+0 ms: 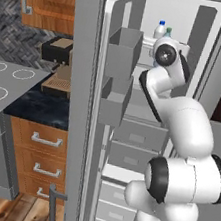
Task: Take the bottled waters from the counter and place them in the freezer to freeze. Close the freezer door after placing the bottles.
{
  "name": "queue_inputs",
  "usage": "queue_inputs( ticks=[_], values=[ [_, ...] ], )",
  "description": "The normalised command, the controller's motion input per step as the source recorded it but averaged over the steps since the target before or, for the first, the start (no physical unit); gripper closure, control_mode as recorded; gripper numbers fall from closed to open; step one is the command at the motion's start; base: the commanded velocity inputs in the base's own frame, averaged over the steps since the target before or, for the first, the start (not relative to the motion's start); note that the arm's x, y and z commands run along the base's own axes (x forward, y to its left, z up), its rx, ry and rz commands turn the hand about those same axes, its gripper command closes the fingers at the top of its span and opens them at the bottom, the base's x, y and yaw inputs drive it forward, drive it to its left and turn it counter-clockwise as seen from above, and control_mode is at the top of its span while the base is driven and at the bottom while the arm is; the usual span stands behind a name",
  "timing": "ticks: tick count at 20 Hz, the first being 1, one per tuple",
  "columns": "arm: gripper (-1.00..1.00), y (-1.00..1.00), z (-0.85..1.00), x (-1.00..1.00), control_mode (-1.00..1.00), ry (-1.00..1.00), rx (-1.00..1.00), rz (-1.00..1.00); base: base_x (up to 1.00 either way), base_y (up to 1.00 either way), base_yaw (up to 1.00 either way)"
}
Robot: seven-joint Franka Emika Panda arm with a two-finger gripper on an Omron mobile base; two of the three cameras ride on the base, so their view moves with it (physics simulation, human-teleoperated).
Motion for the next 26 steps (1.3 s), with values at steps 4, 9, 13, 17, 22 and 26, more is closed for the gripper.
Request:
queue_inputs(
  ticks=[4, 9, 13, 17, 22, 26],
  values=[
    [1.0, 0.0, -0.11, 0.23, -1.0, 0.0, 0.0, 0.0, 0.0, 0.0, 0.0],
    [1.0, 0.0, -0.14, 0.29, -1.0, 0.0, 0.0, 0.0, 0.0, 0.0, 0.0],
    [1.0, 0.0, -0.19, 0.22, -1.0, 0.0, 0.0, 0.0, 0.0, 0.0, 0.0],
    [1.0, 0.0, -0.32, 0.03, -1.0, 0.0, 0.0, -0.01, 0.0, 0.0, 0.0],
    [1.0, 0.0, -0.34, 0.0, -1.0, -0.01, 0.0, -0.01, 0.0, 0.0, 0.0],
    [1.0, 0.0, -0.04, 0.01, -1.0, 0.0, 0.0, 0.0, 0.0, 0.0, 0.0]
  ],
)
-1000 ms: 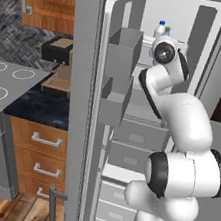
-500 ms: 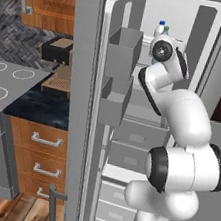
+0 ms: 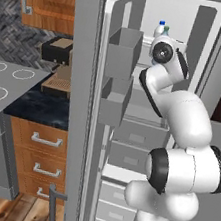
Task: Take the bottled waters from the counter and place them in the freezer to freeze. Close the freezer door after placing the bottles.
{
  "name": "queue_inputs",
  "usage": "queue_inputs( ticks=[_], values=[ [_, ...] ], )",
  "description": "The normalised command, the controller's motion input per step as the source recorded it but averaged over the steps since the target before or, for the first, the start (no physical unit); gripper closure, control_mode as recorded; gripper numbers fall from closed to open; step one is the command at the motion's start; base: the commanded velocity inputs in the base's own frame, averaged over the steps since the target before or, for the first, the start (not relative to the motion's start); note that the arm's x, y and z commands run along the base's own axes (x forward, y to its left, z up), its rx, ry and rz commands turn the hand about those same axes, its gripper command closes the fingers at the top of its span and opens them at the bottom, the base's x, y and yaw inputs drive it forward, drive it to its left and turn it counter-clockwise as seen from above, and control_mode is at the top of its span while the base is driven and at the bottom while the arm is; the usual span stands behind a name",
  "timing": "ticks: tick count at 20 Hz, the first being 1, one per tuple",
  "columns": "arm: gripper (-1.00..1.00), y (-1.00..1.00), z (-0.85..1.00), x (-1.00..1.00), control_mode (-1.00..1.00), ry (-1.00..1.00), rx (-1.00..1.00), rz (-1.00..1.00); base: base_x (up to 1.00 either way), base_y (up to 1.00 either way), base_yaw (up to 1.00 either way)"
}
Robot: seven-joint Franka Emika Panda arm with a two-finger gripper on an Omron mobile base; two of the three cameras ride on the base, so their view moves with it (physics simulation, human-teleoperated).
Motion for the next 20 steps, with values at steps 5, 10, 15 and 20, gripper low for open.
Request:
queue_inputs(
  ticks=[5, 10, 15, 20],
  values=[
    [-1.0, 0.0, 0.0, 0.05, -1.0, 0.0, 0.0, 0.0, 0.0, 0.0, 0.0],
    [-1.0, 0.0, 0.0, 0.0, -1.0, 0.0, 0.0, 0.0, 0.0, 0.0, 0.0],
    [-1.0, 0.0, 0.0, 0.0, -1.0, 0.0, 0.0, 0.0, 0.0, 0.0, 0.0],
    [-1.0, 0.0, 0.01, -0.14, -1.0, 0.0, 0.0, 0.0, 0.0, 0.0, 0.0]
  ],
)
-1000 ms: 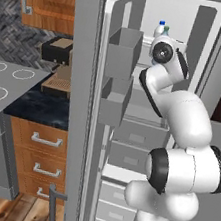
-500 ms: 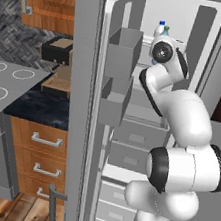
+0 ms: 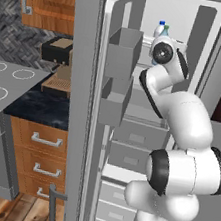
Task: Take the bottled waters from the counter and place them in the freezer to freeze. Close the freezer door after placing the bottles.
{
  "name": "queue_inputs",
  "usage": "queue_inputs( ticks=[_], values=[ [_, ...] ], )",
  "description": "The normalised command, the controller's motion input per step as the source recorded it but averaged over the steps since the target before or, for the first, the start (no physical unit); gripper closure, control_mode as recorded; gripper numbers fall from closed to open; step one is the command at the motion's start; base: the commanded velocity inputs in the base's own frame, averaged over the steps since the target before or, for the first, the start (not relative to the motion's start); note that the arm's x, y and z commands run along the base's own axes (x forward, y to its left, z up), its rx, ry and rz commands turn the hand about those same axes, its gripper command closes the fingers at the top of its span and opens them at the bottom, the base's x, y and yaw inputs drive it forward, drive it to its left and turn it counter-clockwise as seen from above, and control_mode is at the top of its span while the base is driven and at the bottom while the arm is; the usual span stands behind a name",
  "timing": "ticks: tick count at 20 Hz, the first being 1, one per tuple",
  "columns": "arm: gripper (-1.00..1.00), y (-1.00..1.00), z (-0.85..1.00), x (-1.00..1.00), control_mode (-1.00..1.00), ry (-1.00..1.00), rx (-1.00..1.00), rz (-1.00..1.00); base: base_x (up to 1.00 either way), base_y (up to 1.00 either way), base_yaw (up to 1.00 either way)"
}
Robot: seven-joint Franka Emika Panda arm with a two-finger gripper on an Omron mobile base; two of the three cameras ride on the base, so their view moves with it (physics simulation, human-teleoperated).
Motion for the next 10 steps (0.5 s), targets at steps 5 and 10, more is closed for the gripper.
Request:
queue_inputs(
  ticks=[5, 10],
  values=[
    [-1.0, 0.01, 0.09, -0.35, -1.0, -0.04, 0.0, 0.0, 0.0, 0.0, 0.0],
    [-1.0, 0.04, 0.2, -0.41, -1.0, 0.0, 0.0, 0.0, 0.0, 0.0, 0.0]
  ],
)
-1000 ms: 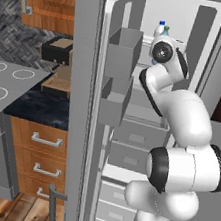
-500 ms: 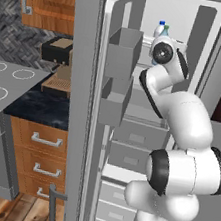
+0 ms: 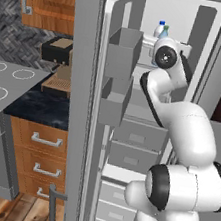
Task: Take the bottled waters from the counter and place them in the freezer to freeze. Close the freezer door after placing the bottles.
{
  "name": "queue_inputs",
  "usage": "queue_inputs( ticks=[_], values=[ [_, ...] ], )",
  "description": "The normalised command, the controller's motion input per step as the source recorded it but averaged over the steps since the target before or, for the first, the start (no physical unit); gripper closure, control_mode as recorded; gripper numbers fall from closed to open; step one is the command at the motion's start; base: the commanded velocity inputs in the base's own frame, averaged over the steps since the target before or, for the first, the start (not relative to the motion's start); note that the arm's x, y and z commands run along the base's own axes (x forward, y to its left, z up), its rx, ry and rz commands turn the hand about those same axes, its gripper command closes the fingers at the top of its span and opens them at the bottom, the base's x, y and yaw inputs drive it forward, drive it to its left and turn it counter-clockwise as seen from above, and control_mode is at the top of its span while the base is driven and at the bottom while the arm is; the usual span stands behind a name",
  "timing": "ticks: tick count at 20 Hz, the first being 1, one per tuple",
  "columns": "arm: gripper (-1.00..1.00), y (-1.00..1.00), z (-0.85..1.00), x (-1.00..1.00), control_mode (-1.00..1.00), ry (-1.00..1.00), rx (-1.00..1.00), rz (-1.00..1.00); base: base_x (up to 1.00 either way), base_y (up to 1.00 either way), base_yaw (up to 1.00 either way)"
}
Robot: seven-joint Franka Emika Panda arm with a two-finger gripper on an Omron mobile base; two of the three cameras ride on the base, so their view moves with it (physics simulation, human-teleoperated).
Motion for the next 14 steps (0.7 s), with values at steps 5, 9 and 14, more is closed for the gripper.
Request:
queue_inputs(
  ticks=[5, 9, 14],
  values=[
    [-1.0, 0.08, 0.2, -0.4, -1.0, 0.0, 0.01, 0.0, 0.0, 0.0, 0.0],
    [-1.0, 0.09, 0.16, -0.45, -1.0, 0.01, 0.02, 0.0, 0.0, 0.0, 0.0],
    [-1.0, 0.12, 0.12, -0.47, -1.0, 0.02, 0.03, 0.0, 0.0, 0.0, 0.0]
  ],
)
